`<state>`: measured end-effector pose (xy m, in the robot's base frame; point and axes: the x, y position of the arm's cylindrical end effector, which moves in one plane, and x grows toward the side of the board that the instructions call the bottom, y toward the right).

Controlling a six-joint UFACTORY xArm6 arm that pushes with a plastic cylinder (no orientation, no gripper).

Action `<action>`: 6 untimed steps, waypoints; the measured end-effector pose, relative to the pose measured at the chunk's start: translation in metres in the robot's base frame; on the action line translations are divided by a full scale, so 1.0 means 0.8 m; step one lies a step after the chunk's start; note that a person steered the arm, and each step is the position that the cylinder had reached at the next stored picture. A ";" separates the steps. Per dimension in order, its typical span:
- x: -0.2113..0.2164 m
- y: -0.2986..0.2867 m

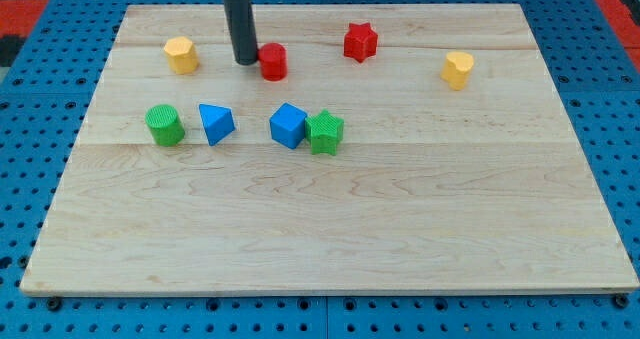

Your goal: Move the red circle above to the green star

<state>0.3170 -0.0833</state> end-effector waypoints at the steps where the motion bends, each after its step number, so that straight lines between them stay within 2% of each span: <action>1: 0.024 0.058; 2: 0.033 0.045; 3: -0.012 0.006; 4: -0.054 0.054; 5: -0.033 0.101; 6: 0.011 0.130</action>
